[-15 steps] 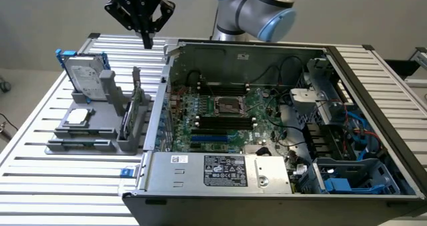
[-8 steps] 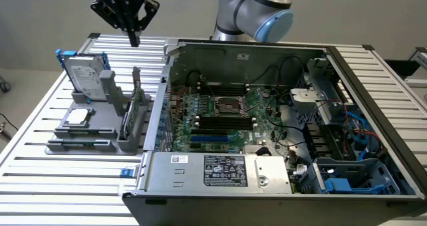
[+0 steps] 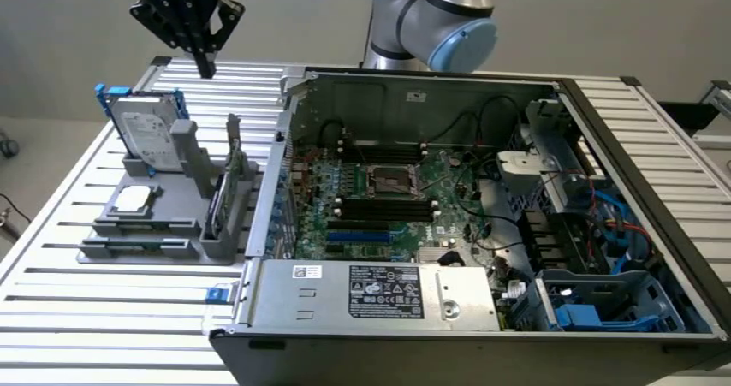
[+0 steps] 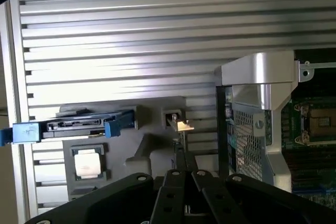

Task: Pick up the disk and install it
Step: 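Reach for the disk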

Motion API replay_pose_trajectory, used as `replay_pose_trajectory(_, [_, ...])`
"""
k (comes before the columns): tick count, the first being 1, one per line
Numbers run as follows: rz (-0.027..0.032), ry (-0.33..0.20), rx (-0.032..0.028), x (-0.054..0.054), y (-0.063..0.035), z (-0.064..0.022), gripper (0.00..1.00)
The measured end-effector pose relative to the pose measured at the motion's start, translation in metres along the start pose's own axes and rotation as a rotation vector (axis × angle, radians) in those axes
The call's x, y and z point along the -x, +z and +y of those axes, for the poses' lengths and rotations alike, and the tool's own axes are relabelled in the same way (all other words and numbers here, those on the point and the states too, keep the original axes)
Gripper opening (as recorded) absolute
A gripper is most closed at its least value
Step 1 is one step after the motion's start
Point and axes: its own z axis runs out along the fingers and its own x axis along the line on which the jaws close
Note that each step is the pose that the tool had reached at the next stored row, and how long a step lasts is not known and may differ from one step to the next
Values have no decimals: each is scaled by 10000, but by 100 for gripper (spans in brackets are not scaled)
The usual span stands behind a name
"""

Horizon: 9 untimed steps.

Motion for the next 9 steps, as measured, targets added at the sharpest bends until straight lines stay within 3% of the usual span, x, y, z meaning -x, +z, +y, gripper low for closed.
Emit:
replay_pose_trajectory(5, [0,2,-22,-233,45,74,11])
replay_pose_trajectory(9, [-7,0,-84,-422,70,126,11])
